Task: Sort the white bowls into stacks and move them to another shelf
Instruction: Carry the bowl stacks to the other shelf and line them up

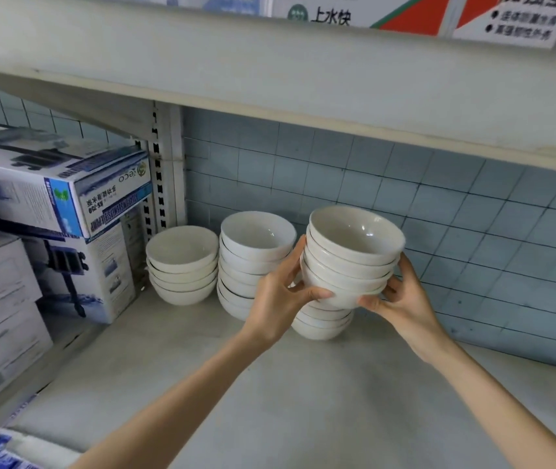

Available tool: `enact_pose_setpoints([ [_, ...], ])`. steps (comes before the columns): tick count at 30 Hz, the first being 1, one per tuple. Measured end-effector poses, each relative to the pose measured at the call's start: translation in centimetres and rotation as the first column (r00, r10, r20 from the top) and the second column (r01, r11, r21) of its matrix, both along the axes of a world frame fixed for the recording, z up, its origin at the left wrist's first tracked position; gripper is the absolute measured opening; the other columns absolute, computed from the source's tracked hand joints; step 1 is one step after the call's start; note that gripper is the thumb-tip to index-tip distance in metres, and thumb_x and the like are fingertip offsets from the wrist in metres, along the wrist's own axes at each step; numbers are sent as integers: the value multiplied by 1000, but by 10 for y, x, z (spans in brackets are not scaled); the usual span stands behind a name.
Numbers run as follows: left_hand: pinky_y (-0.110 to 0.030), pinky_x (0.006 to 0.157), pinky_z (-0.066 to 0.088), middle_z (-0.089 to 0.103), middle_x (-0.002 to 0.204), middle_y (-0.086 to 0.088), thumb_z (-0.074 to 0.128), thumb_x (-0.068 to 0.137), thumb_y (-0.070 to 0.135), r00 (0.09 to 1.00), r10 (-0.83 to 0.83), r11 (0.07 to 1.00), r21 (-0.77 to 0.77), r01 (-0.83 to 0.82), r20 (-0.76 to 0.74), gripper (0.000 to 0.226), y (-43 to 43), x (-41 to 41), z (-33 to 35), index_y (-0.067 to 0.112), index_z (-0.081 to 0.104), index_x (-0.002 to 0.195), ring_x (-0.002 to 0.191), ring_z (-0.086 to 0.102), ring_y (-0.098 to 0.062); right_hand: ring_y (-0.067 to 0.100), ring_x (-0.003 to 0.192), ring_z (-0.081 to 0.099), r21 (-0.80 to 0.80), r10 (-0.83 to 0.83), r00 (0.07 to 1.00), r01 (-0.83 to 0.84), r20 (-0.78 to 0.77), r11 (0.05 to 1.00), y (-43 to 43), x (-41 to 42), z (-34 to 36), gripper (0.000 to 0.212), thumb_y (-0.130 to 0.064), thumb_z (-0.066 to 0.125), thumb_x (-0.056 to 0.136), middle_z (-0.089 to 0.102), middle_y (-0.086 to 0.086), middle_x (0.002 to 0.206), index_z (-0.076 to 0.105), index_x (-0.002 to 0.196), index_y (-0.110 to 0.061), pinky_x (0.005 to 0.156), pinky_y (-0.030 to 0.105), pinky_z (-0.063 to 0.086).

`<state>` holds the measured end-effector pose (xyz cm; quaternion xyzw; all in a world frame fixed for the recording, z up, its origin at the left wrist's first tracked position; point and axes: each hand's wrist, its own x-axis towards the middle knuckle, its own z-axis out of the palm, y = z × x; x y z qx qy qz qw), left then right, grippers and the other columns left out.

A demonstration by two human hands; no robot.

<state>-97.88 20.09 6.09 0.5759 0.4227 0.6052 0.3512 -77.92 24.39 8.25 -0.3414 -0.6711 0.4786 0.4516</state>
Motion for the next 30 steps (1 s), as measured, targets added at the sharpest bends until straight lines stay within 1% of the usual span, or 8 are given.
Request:
enact_pose_setpoints([
  [2, -18, 102, 40, 45, 139, 21, 76, 75, 1, 999, 18, 1000, -4, -19, -27, 87, 4, 2, -1, 27, 30, 144, 130, 41, 5, 13, 120, 55, -12, 16, 1000, -16, 9, 1000, 8, 2, -1, 132, -50, 92, 35, 55, 3, 133, 25, 145, -27, 87, 27, 53],
  [5, -26, 105, 40, 50, 136, 20, 78, 75, 14, 993, 67, 998, -4, -68, -97, 87, 9, 3, -5, 29, 31, 147, 125, 46, 1, 13, 120, 55, -20, 33, 998, -32, 44, 999, 20, 3, -3, 135, -52, 92, 32, 55, 4, 134, 23, 146, -28, 95, 32, 50],
  [9, -13, 97, 38, 52, 125, 29, 78, 77, 17, 978, 129, 991, -4, -131, -162, 86, 10, 5, -12, 26, 31, 148, 110, 47, 7, 9, 112, 60, -54, 65, 997, -63, 48, 997, 29, 1, -10, 140, -49, 93, 29, 59, 4, 127, 20, 147, -27, 82, 21, 53],
  [13, -10, 104, 32, 44, 143, 19, 78, 76, 16, 974, 160, 987, 4, -161, -163, 86, 13, 4, -14, 23, 31, 148, 130, 36, 9, 12, 118, 56, -68, 83, 995, -80, 56, 995, 37, 0, -16, 139, -50, 93, 31, 57, 4, 131, 19, 147, -30, 95, 29, 50],
  [18, -9, 104, 31, 44, 143, 17, 77, 77, 11, 972, 176, 984, 12, -176, -158, 85, 15, 4, -18, 21, 31, 148, 131, 35, 11, 11, 123, 52, -87, 90, 995, -85, 52, 993, 44, -3, -25, 135, -50, 93, 32, 54, 1, 134, 22, 146, -32, 99, 34, 47],
  [23, -10, 107, 30, 40, 143, 25, 75, 79, 15, 960, 215, 976, 25, -214, -177, 85, 15, 7, -23, 26, 28, 148, 133, 32, 11, 9, 124, 51, -104, 101, 994, -97, 42, 990, 47, -3, -30, 132, -47, 93, 34, 55, -1, 133, 24, 145, -31, 94, 29, 50],
  [28, -30, 113, 33, 38, 147, 17, 76, 78, 19, 958, 252, 968, 12, -253, -138, 83, 10, 16, -44, 29, 30, 146, 137, 33, 1, 6, 121, 53, -109, 124, 991, -117, 54, 987, 49, -2, -31, 125, -48, 92, 38, 56, -6, 131, 27, 143, -31, 88, 21, 50],
  [30, -29, 114, 29, 34, 148, 11, 78, 76, 22, 941, 296, 954, 12, -299, -163, 84, 6, 22, -56, 24, 31, 146, 138, 30, -2, 5, 120, 53, -114, 129, 990, -122, 54, 986, 49, -2, -32, 123, -50, 92, 38, 56, -7, 131, 27, 141, -33, 91, 22, 49],
])
